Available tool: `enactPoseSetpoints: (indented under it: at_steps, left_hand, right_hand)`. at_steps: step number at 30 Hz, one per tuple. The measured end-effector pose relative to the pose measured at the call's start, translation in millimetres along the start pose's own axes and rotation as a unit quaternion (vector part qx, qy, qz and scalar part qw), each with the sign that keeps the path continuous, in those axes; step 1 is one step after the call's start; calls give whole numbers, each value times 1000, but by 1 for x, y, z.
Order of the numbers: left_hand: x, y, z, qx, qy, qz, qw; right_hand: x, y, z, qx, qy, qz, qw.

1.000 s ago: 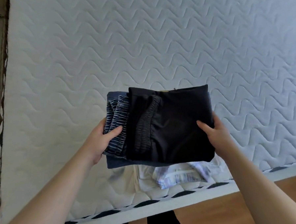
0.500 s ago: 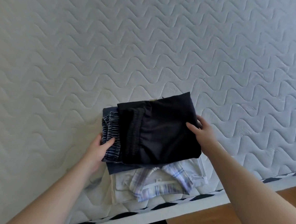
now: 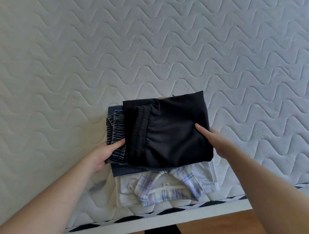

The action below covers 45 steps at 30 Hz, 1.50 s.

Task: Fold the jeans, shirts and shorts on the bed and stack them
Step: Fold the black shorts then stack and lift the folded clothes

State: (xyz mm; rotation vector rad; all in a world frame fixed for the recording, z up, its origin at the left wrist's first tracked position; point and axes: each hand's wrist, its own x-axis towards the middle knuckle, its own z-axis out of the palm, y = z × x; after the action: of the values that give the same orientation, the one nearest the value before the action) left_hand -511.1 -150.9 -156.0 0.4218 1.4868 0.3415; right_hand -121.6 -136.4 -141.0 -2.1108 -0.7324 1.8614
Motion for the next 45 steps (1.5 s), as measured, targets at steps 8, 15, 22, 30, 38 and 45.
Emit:
enactPoseSetpoints:
  at_steps: [8, 15, 22, 30, 38, 45]
  left_hand:
    - [-12, -8, -1, 0, -41, -7, 999]
    - [-19, -12, 8, -11, -8, 51, 999]
    - [-44, -18, -1, -26, -33, 102, 994]
    - [-95, -34, -52, -9, -40, 119, 992]
    - [-135, -64, -165, -8, -1, 108, 994]
    - [-183, -61, -240, -17, 33, 109, 993]
  right_hand:
    - [-11, 3, 5, 22, -19, -40, 999]
    - [-22, 6, 18, 45, 92, -100, 990]
    - [-58, 12, 34, 65, 113, -131, 983]
    - [-114, 13, 84, 76, 113, -135, 982]
    - [-129, 5, 196, 74, 72, -138, 985]
    - [-159, -25, 274, 67, 42, -164, 983]
